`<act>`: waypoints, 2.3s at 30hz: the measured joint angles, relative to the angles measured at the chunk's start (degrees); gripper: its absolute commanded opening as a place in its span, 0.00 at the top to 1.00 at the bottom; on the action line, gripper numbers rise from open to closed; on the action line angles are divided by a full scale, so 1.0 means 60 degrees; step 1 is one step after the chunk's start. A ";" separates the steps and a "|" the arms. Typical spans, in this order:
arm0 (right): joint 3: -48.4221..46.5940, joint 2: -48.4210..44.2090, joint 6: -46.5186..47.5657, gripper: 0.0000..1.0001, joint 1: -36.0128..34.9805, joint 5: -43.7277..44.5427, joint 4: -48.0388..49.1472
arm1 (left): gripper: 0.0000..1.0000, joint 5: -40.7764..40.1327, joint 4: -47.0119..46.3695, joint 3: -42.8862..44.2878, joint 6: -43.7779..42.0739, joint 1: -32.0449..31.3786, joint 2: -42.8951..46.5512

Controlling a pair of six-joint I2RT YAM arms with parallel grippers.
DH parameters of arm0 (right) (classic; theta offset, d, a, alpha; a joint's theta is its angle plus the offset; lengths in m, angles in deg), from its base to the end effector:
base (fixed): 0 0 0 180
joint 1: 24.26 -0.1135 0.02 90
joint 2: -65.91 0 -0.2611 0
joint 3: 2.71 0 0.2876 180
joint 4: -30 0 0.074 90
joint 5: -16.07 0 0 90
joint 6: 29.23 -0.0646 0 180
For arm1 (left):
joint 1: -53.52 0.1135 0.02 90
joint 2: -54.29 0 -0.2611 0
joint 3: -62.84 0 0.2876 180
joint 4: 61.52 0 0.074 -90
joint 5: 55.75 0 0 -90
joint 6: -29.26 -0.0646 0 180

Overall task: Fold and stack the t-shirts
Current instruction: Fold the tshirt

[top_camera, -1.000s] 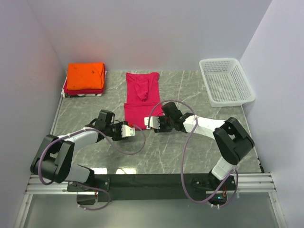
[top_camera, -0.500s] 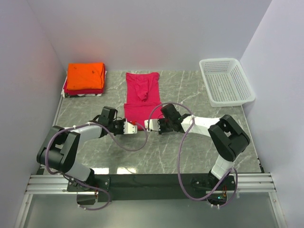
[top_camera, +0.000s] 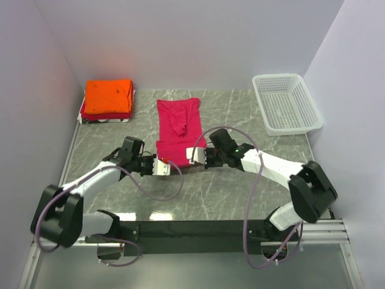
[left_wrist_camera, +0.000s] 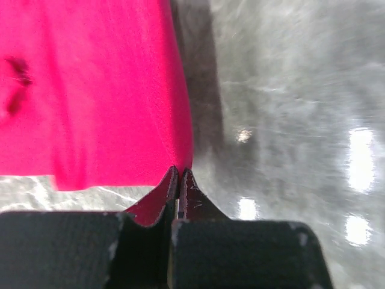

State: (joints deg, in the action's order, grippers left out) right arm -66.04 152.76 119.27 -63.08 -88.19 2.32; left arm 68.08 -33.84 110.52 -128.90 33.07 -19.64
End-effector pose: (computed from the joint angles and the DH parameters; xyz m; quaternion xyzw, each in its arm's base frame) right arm 0.2666 0.2349 0.1530 -0.7299 0.5873 0.0590 0.3448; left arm 0.2506 -0.1318 0.1340 0.6999 0.5881 -0.1332 0.3828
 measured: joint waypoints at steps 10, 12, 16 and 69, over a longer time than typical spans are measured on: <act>0.1351 -0.2892 -0.0652 1.00 -0.1191 -0.0113 -0.1534 | 0.99 0.0477 0.2135 -0.0780 0.0226 -0.1126 0.3555; 0.1679 -0.3650 -0.0809 1.00 -0.1588 -0.0076 -0.1891 | 0.99 0.0641 0.2674 -0.0805 0.0346 -0.1395 0.4401; 0.1880 -0.4830 -0.1169 1.00 -0.2222 -0.0062 -0.2528 | 0.99 0.1038 0.3581 -0.0790 0.0674 -0.1650 0.5523; -1.0972 0.7679 -0.0674 0.50 0.2805 -0.0729 -0.2951 | 0.41 0.1290 0.2186 1.0750 0.4448 0.2619 -0.9333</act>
State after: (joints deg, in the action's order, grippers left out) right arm -131.87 198.83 115.23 -46.26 -92.56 -15.38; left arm 75.82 -20.73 175.02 -102.21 48.78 -75.64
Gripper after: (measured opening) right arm 0.492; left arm 0.543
